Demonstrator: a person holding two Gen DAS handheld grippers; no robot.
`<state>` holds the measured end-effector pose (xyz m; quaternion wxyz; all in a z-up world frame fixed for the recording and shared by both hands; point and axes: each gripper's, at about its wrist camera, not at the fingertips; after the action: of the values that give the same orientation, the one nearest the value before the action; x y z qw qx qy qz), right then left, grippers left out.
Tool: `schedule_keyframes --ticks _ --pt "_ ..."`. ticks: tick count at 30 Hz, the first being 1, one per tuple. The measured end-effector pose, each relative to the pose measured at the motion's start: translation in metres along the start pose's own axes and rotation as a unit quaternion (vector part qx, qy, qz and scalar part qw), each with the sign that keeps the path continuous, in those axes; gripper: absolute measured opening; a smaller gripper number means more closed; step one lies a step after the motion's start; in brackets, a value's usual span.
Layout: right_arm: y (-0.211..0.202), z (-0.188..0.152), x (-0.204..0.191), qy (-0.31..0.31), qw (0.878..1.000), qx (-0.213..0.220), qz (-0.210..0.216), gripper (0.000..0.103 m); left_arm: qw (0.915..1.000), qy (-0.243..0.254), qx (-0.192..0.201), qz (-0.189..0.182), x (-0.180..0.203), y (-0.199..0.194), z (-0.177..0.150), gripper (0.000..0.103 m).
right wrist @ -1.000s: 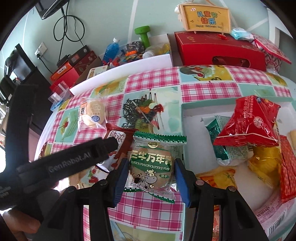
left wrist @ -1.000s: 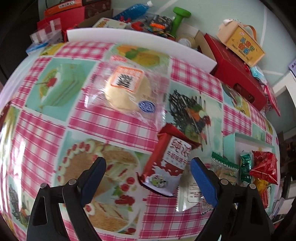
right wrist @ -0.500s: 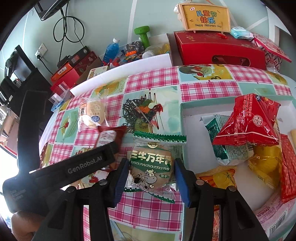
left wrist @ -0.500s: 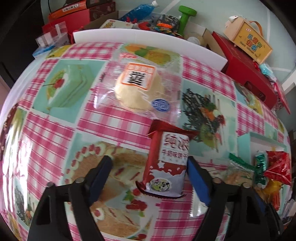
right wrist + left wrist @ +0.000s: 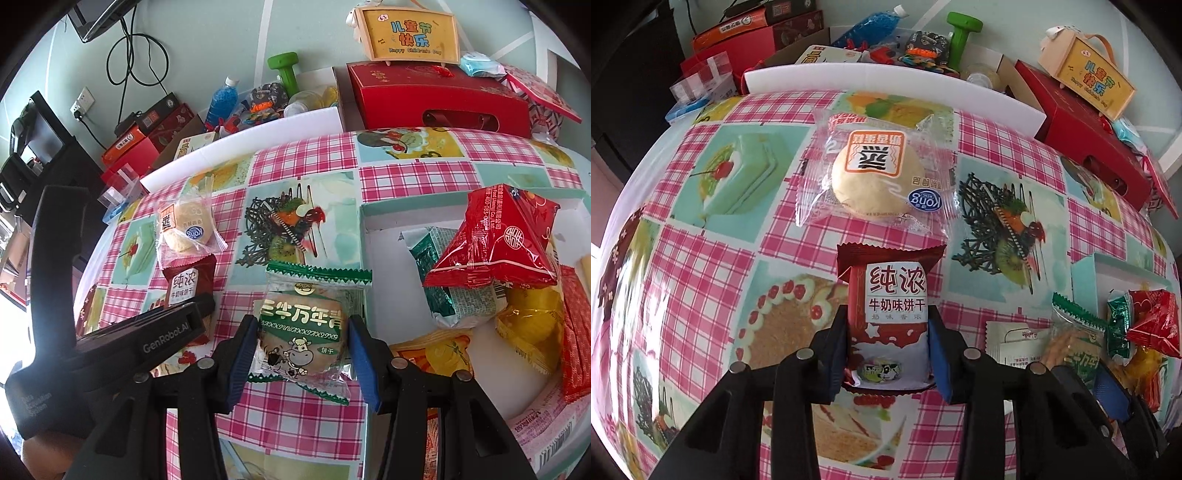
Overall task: Organize snacks
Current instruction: 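Carry both biscuit packs over the white tray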
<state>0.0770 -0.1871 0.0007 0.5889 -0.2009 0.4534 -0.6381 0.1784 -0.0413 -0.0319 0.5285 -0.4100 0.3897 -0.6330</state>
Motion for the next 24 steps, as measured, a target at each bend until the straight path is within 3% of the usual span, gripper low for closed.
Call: schedule_keyframes --ticks 5,14,24 --pt "-0.005 0.000 0.001 0.005 1.000 0.004 0.012 0.052 0.9999 -0.011 -0.001 -0.007 -0.003 -0.010 -0.004 0.040" --pt "-0.024 0.001 -0.001 0.007 0.999 0.023 0.025 0.052 0.9992 -0.010 0.036 -0.012 -0.005 -0.053 -0.013 0.041" --pt "-0.067 0.004 0.005 0.012 0.997 0.064 0.029 0.052 0.9968 0.007 0.067 -0.043 0.013 -0.093 -0.018 0.041"
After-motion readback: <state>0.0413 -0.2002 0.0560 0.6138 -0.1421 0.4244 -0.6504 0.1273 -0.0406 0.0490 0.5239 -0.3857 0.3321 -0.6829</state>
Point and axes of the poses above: each gripper's, at about its wrist camera, not at the fingertips, and y roughly the way its jaws point, x to its right, z to its top, and after that the axes turned 2 degrees about -y, right-handed
